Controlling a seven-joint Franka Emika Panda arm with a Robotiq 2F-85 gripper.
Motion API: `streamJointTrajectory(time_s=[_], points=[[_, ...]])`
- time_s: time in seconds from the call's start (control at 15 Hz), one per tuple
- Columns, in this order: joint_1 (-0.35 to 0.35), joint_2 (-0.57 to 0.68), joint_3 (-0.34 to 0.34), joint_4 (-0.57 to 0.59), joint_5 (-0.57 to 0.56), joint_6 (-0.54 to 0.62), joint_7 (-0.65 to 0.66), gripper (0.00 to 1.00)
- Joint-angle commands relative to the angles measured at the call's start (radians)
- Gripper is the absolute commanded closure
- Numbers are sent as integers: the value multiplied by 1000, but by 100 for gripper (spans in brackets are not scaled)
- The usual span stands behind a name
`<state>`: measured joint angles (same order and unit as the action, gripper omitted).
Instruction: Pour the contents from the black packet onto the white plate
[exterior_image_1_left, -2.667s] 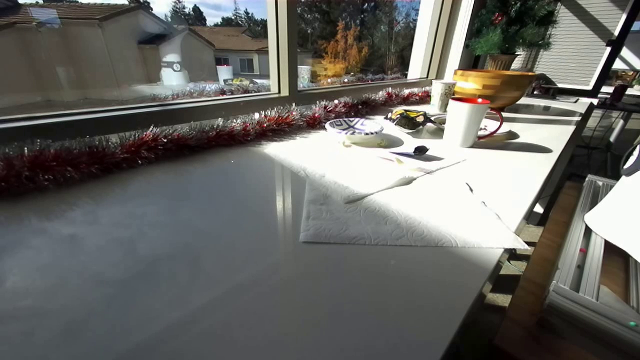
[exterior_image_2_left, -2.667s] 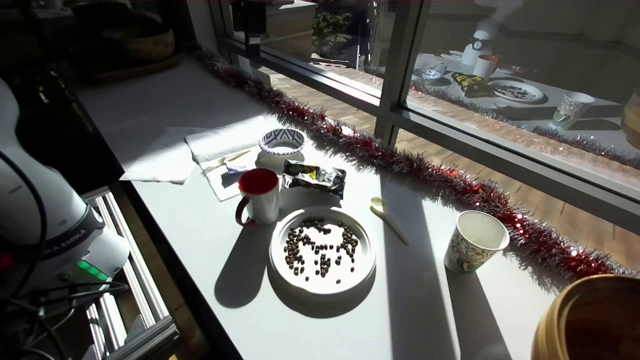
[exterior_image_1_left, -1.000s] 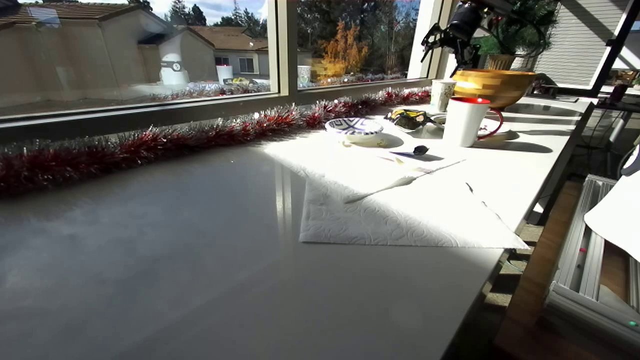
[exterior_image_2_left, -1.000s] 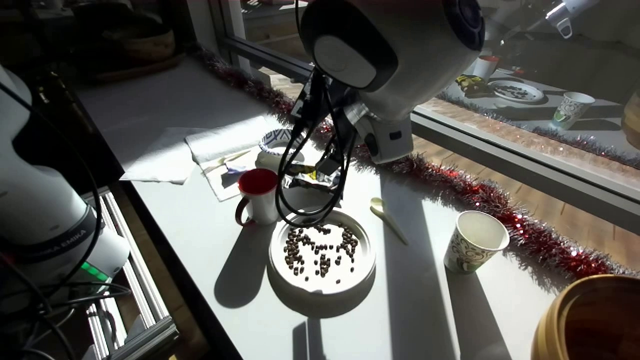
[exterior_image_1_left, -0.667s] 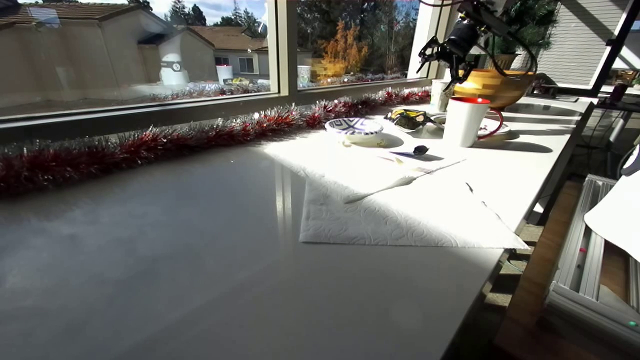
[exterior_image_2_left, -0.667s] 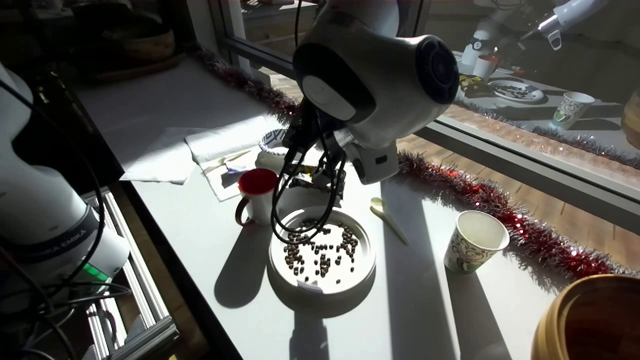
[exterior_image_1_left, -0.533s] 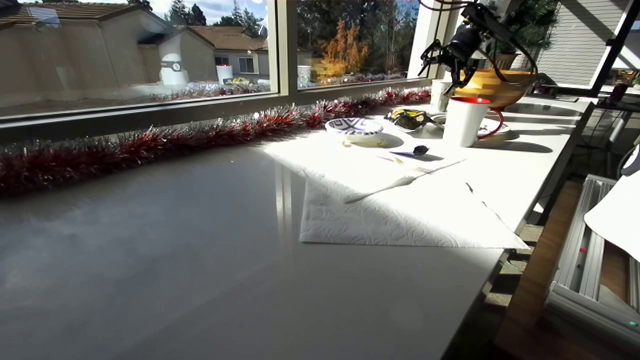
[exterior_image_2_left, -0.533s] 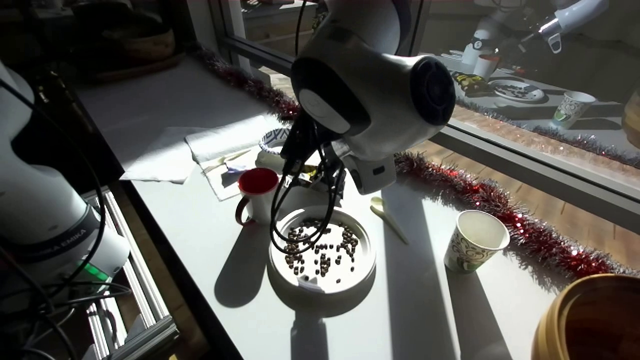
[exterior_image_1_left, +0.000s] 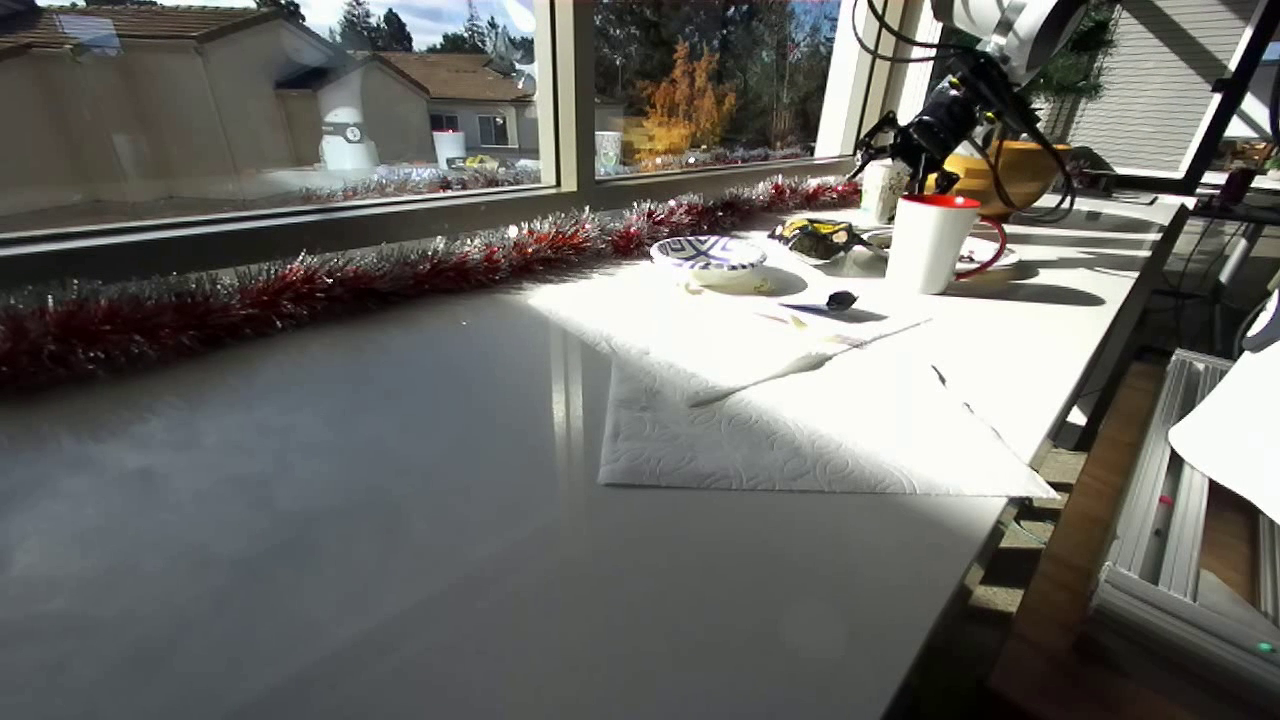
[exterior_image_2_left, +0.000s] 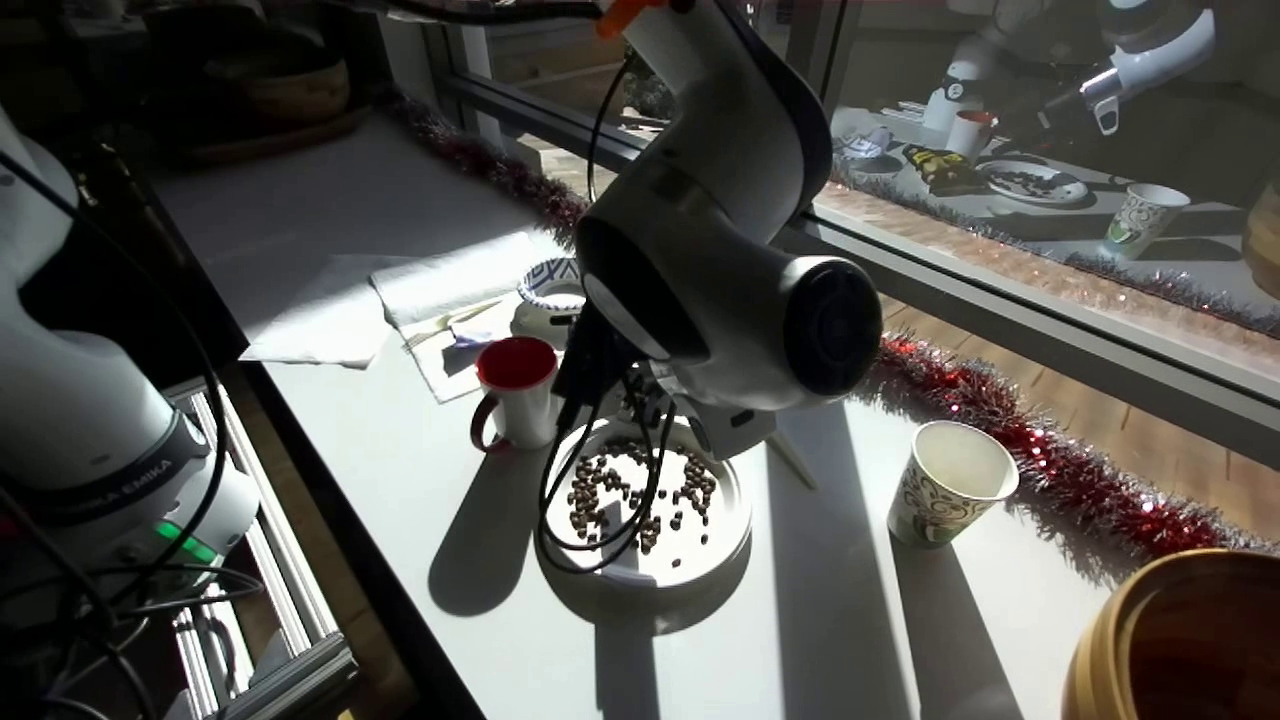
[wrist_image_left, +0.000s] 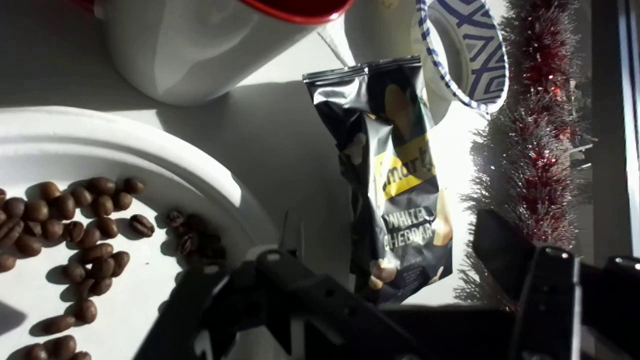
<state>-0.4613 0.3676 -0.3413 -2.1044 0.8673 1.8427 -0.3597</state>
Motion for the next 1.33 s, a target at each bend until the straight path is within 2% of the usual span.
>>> streamJointTrajectory(time_s=[0.0,0.27,0.4,0.73,1.13,1.27], points=[[-27,38,19,6,79,11,-75,38],[-31,69,19,13,122,35,-127,59],[-31,79,19,15,138,61,-147,62],[-35,85,31,15,209,99,-205,57],[-20,94,38,16,263,114,-234,70],[-16,97,38,15,253,122,-232,68]])
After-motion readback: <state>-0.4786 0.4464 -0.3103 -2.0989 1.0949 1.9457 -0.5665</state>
